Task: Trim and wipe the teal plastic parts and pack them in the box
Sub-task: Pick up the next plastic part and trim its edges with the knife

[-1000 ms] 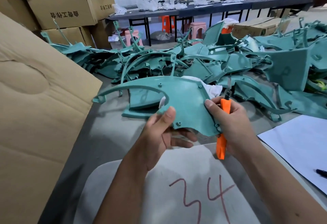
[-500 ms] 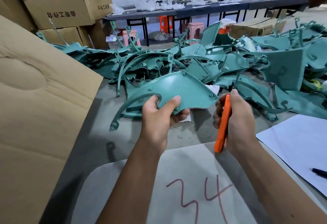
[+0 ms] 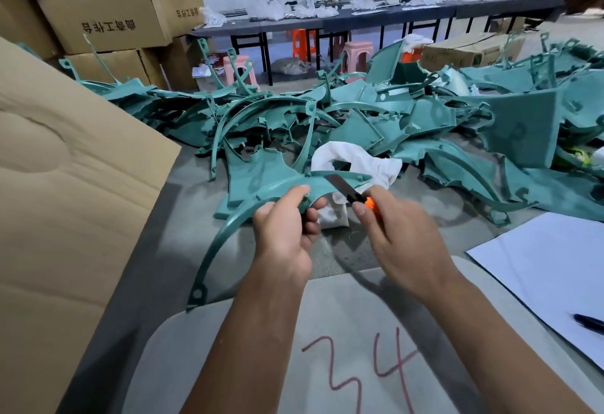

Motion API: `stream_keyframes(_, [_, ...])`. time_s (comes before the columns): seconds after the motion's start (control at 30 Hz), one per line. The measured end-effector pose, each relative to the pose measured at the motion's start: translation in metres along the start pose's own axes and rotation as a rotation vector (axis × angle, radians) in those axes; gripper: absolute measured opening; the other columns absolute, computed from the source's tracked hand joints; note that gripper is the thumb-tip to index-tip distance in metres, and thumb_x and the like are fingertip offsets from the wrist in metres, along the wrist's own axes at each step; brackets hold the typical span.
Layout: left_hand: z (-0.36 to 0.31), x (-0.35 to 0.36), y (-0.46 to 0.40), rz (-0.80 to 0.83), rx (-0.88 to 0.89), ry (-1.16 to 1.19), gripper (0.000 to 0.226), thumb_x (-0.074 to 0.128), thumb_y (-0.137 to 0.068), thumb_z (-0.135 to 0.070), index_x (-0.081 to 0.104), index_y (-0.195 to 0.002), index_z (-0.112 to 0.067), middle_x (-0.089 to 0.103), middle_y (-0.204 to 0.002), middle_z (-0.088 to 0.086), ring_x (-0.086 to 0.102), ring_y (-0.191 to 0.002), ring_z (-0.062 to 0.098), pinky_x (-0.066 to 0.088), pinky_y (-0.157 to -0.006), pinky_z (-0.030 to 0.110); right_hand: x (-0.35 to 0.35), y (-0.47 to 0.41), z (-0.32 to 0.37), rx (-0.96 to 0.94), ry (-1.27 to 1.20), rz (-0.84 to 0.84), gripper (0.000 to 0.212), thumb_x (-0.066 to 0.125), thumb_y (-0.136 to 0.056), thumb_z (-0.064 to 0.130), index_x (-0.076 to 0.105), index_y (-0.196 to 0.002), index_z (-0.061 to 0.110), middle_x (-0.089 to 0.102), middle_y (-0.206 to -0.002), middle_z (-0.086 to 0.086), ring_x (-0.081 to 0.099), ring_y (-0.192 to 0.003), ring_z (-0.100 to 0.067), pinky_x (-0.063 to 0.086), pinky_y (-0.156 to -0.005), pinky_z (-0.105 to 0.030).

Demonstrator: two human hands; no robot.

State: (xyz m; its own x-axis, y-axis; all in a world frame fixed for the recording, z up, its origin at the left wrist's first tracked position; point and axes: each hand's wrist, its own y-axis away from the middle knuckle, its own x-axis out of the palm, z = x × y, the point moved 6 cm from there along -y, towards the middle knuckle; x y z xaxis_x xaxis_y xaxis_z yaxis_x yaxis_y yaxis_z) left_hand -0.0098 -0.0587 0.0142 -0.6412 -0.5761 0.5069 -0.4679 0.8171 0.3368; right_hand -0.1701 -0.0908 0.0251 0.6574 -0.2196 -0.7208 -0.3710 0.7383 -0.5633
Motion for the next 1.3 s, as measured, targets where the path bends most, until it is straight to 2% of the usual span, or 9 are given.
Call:
stream_keyframes(0.33, [-0.008,-0.019,-0.004,0.054,-0.056,0.055,0.008,0.057,-0.098,-0.002,0.054,-0.091,-0.005,0.064,-0.057,0.013,0.045,-0.036,0.006,0.031,-0.034,0.014,-0.009,-0.002,-0.043,0.378,0.217,-0.026,0.035,0.039,-0.108,0.045,0.044,-0.084,0.020,0.058,-0.072,-0.007,0.049,-0.065,-0.030,0.037,-0.057,-0.039])
stream_keyframes(0.43, [-0.016,-0.021,-0.005,0.058,-0.029,0.043,0.007,0.057,-0.097,-0.002,0.053,-0.093,-0.005,0.063,-0.056,0.013,0.044,-0.036,0.006,0.030,-0.033,0.014,-0.022,-0.002,-0.033,0.242,-0.003,-0.163,0.036,0.042,-0.109,0.038,0.040,-0.076,0.024,0.049,-0.058,0.003,0.046,-0.052,-0.017,0.030,-0.049,-0.035])
stream_keyframes(0.53, [-0.017,-0.020,-0.003,0.086,-0.024,0.031,0.006,0.055,-0.098,-0.001,0.052,-0.092,-0.003,0.061,-0.055,0.013,0.042,-0.036,0.007,0.030,-0.033,0.015,-0.011,0.000,-0.001,0.004,-0.091,-0.072,0.033,0.043,-0.111,0.034,0.041,-0.078,0.027,0.043,-0.054,0.012,0.040,-0.045,-0.008,0.025,-0.047,-0.021])
stream_keyframes(0.77, [-0.031,-0.024,-0.002,0.196,0.011,0.034,0.009,0.053,-0.098,-0.003,0.054,-0.088,-0.003,0.060,-0.057,0.013,0.042,-0.038,0.007,0.027,-0.034,0.014,-0.024,-0.002,-0.027,0.138,-0.050,-0.111,0.038,0.041,-0.110,0.038,0.044,-0.079,0.016,0.047,-0.057,0.003,0.046,-0.055,-0.020,0.039,-0.054,-0.041])
stream_keyframes(0.83, [-0.030,-0.023,-0.002,0.197,0.016,0.035,0.008,0.054,-0.097,-0.002,0.053,-0.090,-0.003,0.060,-0.058,0.014,0.043,-0.039,0.008,0.028,-0.035,0.015,-0.028,-0.001,-0.006,-0.027,-0.163,-0.144,0.033,0.043,-0.109,0.035,0.046,-0.080,0.020,0.041,-0.054,0.012,0.043,-0.049,-0.011,0.033,-0.050,-0.024])
stream_keyframes(0.9, [-0.028,-0.023,-0.003,0.207,0.023,0.054,0.008,0.054,-0.097,-0.001,0.051,-0.090,-0.004,0.059,-0.058,0.014,0.043,-0.039,0.009,0.028,-0.035,0.015,-0.020,0.000,0.006,-0.121,-0.153,-0.101,0.032,0.043,-0.109,0.036,0.047,-0.082,0.020,0.040,-0.054,0.013,0.042,-0.047,-0.009,0.030,-0.050,-0.024])
stream_keyframes(1.1, [-0.033,-0.018,0.007,0.537,0.033,-0.036,0.015,0.064,-0.079,0.000,0.056,-0.092,-0.003,0.059,-0.066,0.010,0.049,-0.040,0.008,0.030,-0.032,0.013,-0.024,-0.002,-0.036,0.177,0.025,-0.120,0.038,0.045,-0.108,0.041,0.049,-0.080,0.015,0.051,-0.059,0.000,0.048,-0.054,-0.025,0.034,-0.048,-0.037])
stream_keyframes(1.23, [-0.016,-0.015,0.014,0.633,0.011,-0.378,0.027,0.065,-0.076,-0.009,0.072,-0.102,-0.009,0.075,-0.089,0.008,0.066,-0.056,0.012,0.046,-0.039,0.017,-0.015,-0.001,-0.042,0.378,-0.891,-0.057,0.054,0.059,-0.093,0.065,0.062,-0.094,0.011,0.055,-0.065,-0.006,0.046,-0.049,-0.020,0.036,-0.044,-0.026])
stream_keyframes(1.3, [-0.008,-0.017,0.014,0.670,-0.028,-0.458,0.033,0.066,-0.076,-0.009,0.074,-0.107,-0.011,0.075,-0.101,0.013,0.069,-0.067,0.017,0.050,-0.048,0.020,-0.002,0.001,-0.039,0.480,-1.033,0.129,0.052,0.076,-0.079,0.066,0.069,-0.106,0.022,0.053,-0.075,-0.016,0.052,-0.057,-0.023,0.041,-0.049,-0.030])
